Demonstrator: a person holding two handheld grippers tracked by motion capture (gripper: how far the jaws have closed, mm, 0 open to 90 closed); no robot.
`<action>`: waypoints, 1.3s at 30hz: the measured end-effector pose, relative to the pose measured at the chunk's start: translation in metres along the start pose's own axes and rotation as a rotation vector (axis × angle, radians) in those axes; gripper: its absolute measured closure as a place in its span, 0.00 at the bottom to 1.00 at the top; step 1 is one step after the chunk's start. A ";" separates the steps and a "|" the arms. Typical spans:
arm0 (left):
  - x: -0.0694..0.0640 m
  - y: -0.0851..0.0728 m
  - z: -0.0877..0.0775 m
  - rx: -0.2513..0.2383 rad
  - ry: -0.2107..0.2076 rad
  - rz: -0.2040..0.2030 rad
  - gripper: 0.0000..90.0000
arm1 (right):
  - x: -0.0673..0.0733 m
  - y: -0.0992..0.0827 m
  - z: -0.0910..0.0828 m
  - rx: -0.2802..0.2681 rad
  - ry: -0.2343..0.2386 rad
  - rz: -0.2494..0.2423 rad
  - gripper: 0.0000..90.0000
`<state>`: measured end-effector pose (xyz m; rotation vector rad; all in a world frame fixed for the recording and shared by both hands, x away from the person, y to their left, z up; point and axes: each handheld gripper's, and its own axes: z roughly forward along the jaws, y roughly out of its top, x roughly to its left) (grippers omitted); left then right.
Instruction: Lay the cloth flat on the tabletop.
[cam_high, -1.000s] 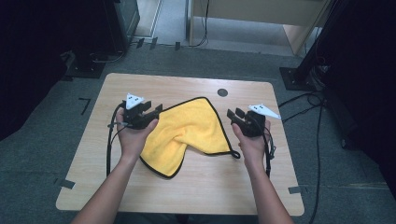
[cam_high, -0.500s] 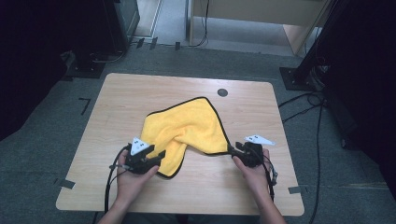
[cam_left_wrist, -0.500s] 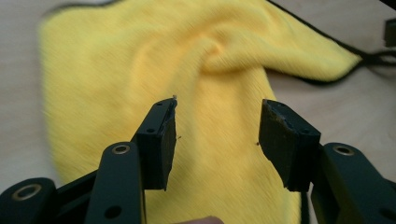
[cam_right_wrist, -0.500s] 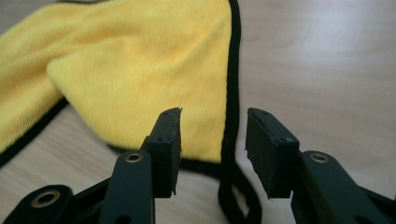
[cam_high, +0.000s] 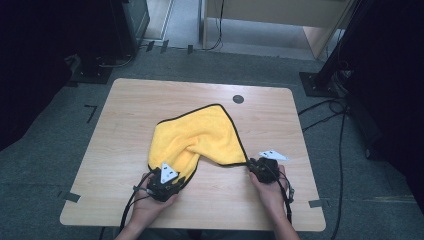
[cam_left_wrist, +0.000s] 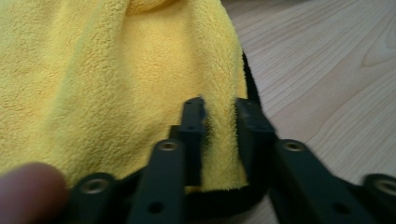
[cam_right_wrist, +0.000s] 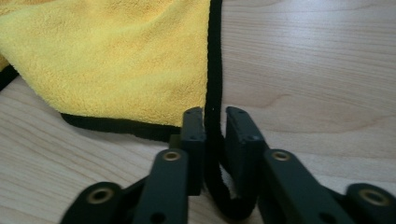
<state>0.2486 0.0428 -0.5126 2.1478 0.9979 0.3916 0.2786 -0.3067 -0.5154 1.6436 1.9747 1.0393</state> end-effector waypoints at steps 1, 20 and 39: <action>0.007 0.000 -0.002 0.003 -0.023 -0.011 0.91 | -0.001 0.000 0.000 -0.001 -0.005 -0.011 0.98; 0.088 -0.020 -0.032 -0.023 0.079 -0.173 0.89 | 0.006 0.003 -0.018 -0.015 0.121 -0.081 0.64; 0.098 -0.021 -0.037 -0.027 0.050 -0.188 0.94 | 0.018 0.000 -0.013 0.048 0.077 -0.228 0.98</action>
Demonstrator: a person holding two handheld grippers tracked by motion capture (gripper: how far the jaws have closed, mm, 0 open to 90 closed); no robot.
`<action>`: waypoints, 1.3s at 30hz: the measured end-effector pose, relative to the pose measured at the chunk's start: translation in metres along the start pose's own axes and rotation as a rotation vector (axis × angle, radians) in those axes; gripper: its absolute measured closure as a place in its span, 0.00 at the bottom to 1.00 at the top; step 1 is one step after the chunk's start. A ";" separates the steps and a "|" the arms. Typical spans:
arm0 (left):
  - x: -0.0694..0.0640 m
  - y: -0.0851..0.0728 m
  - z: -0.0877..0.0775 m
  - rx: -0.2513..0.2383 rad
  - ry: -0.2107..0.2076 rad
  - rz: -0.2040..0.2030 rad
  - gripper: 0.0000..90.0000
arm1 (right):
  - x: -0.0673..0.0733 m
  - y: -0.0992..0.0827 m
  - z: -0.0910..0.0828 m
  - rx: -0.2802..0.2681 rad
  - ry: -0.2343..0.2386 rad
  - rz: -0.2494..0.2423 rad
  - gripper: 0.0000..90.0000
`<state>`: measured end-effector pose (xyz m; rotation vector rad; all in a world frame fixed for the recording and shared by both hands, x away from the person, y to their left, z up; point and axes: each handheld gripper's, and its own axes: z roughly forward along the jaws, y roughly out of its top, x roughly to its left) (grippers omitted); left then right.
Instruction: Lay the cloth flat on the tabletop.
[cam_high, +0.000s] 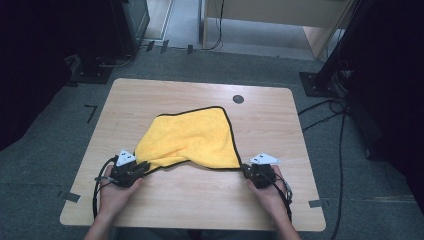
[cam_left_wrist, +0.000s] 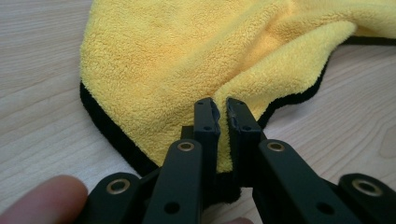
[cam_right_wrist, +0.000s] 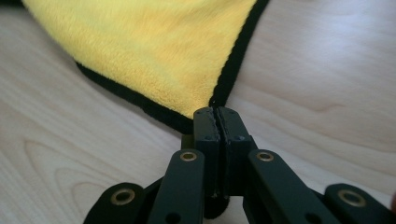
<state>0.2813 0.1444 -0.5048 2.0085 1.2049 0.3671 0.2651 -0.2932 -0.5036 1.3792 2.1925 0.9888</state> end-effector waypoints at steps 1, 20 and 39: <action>0.001 0.000 -0.002 0.002 -0.006 0.009 0.94 | -0.004 0.001 -0.003 -0.014 -0.012 0.012 0.98; 0.016 0.000 -0.029 -0.058 -0.372 0.065 0.67 | -0.007 -0.035 -0.061 0.080 0.066 -0.004 0.89; 0.031 0.019 0.011 -0.156 0.141 -0.252 0.54 | -0.001 -0.022 -0.013 0.042 -0.030 0.069 0.73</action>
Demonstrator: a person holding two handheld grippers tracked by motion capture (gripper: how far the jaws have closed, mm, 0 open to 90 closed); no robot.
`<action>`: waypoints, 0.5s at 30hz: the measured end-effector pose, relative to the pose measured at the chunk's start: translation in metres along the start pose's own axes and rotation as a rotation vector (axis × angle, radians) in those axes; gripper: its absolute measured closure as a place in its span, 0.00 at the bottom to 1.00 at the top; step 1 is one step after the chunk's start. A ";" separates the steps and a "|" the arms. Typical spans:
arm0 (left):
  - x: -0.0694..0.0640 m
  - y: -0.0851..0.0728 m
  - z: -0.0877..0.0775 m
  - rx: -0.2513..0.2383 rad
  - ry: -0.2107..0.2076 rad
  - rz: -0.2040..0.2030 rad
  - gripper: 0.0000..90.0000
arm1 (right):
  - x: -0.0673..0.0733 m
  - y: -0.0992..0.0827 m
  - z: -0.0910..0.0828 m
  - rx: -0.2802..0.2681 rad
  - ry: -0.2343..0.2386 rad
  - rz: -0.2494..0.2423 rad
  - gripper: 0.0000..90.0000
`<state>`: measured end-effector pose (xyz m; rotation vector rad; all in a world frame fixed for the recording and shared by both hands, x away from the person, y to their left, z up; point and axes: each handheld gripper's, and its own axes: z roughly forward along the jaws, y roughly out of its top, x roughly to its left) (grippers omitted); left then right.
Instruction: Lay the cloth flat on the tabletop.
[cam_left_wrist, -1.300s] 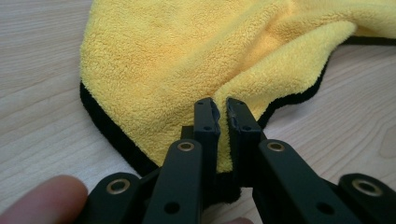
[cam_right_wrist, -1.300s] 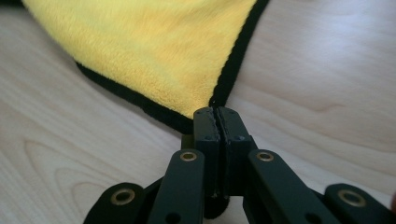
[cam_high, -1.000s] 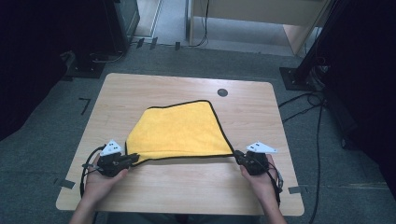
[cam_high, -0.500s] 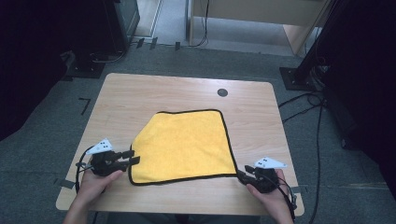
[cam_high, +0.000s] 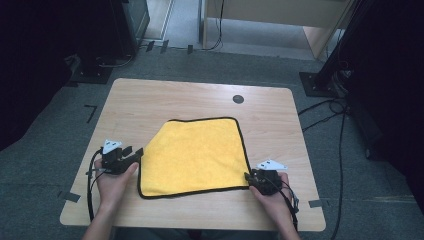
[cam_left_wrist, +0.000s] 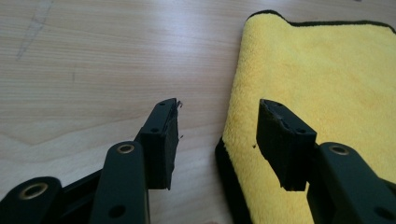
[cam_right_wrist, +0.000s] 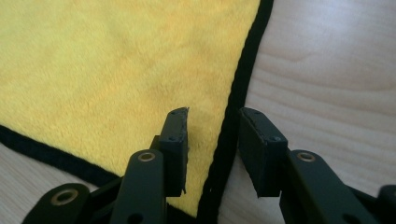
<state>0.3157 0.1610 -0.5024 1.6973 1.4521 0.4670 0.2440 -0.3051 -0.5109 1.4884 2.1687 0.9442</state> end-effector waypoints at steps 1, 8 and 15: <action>-0.003 0.001 0.003 0.002 0.003 0.011 0.54 | 0.000 -0.001 -0.001 -0.002 0.003 0.002 0.74; -0.020 0.004 0.024 0.048 0.026 0.066 0.56 | 0.001 -0.016 -0.015 -0.003 -0.011 0.013 0.82; -0.029 0.004 0.022 0.025 0.043 0.111 0.89 | -0.006 -0.021 -0.026 -0.032 -0.008 0.061 0.72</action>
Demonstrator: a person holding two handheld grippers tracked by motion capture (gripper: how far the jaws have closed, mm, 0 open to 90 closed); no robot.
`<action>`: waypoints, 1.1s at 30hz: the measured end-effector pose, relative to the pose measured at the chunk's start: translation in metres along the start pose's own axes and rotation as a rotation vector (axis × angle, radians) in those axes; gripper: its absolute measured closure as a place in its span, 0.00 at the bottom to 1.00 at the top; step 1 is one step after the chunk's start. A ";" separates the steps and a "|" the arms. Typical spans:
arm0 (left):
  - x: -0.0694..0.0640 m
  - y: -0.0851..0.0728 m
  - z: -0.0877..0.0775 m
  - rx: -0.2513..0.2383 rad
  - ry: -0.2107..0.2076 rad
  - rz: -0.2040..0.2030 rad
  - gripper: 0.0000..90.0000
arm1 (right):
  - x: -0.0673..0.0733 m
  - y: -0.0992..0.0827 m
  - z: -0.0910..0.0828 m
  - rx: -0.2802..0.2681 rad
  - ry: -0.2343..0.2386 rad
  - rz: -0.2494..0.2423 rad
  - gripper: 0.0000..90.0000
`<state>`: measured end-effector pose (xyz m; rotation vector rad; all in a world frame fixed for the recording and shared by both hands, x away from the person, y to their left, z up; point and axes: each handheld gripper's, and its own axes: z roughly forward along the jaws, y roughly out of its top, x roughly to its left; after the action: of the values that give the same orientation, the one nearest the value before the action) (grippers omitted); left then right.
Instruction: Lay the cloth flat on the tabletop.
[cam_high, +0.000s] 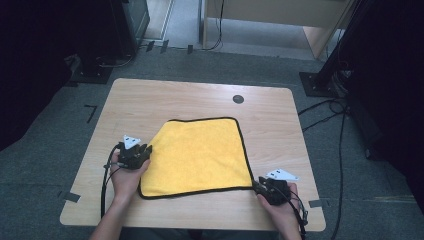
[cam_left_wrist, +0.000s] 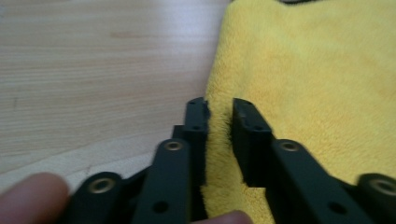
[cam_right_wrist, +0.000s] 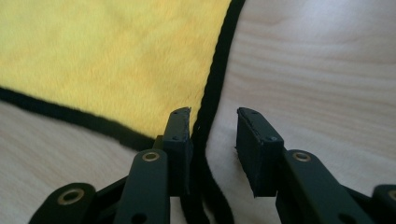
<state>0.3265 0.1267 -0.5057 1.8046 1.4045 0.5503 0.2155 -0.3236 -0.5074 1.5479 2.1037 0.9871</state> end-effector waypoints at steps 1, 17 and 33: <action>-0.002 0.001 -0.004 -0.028 -0.012 0.006 0.92 | 0.000 0.002 -0.002 -0.023 0.003 0.010 0.71; -0.048 0.002 -0.032 -0.095 -0.586 0.196 0.66 | -0.004 0.005 -0.002 -0.071 -0.002 0.027 0.70; -0.081 0.029 0.027 0.039 -0.312 0.076 0.63 | -0.001 0.010 0.005 -0.081 0.025 0.047 0.68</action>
<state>0.3399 0.0394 -0.4898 1.8866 1.1447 0.2656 0.2254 -0.3211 -0.5040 1.5596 2.0266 1.0994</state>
